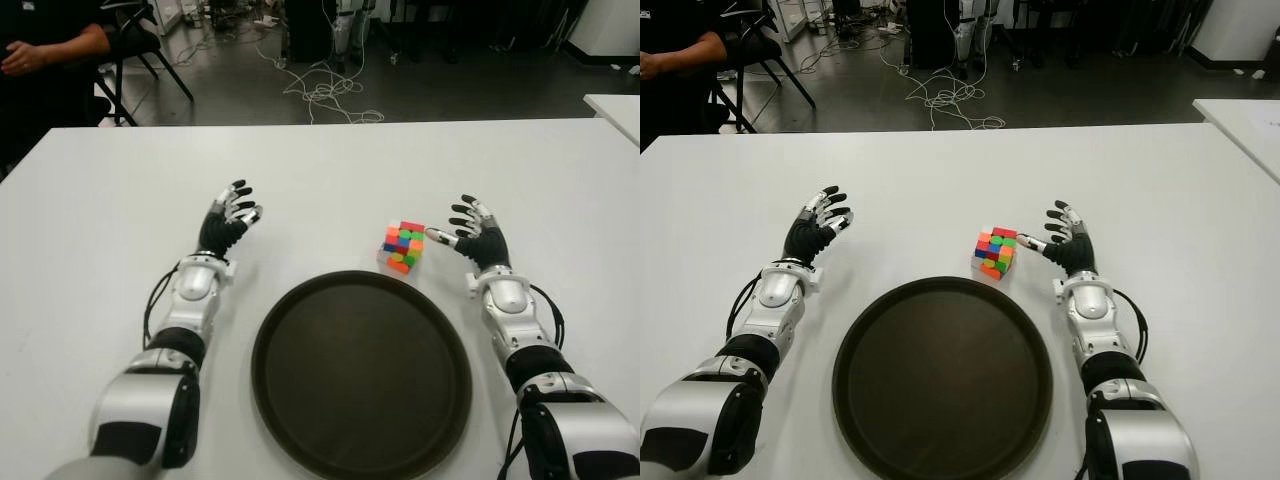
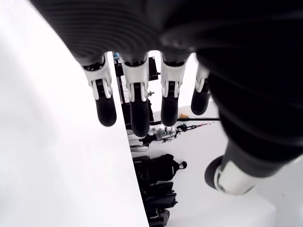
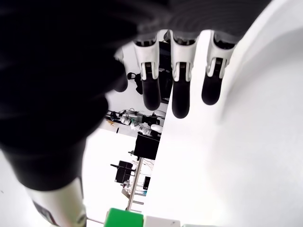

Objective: Pick up the Rubik's Cube and put it in the plate

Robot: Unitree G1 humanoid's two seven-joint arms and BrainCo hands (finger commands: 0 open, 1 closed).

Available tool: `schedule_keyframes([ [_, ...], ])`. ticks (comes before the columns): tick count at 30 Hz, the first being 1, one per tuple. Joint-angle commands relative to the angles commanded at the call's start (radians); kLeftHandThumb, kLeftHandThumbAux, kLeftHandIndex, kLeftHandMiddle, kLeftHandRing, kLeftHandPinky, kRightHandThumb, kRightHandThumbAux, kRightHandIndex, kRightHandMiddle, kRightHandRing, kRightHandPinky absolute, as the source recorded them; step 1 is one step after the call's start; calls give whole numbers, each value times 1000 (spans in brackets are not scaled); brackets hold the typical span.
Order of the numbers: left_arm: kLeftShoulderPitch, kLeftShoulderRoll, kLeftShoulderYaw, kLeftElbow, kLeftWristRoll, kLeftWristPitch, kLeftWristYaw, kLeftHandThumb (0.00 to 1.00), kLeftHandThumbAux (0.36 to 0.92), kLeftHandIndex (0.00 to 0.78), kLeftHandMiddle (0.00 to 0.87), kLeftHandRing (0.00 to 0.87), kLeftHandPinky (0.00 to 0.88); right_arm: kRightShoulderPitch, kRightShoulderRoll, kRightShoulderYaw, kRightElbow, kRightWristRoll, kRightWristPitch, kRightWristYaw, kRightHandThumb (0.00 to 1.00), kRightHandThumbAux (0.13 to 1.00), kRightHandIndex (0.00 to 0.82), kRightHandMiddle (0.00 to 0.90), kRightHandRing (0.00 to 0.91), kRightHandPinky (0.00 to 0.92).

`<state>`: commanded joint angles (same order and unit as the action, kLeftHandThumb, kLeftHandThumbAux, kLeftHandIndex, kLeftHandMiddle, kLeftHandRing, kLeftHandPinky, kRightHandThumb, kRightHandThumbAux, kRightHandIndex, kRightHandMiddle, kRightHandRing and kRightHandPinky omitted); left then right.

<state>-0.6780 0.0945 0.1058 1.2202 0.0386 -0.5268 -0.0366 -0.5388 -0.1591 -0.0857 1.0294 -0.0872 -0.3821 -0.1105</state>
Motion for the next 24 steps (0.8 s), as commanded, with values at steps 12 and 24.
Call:
schedule_keyframes([
  [12,-1,1,-2,2,3,-1,2,149,696,126,174,176,182,36,6,24,-45,-45,-81,-79,0,792,123,211,222,230],
  [24,0,1,0,0,0,1,-4,159,703,119,174,179,178,78,4,46,-119,-74,-117,-120,0,796,115,204,199,171],
])
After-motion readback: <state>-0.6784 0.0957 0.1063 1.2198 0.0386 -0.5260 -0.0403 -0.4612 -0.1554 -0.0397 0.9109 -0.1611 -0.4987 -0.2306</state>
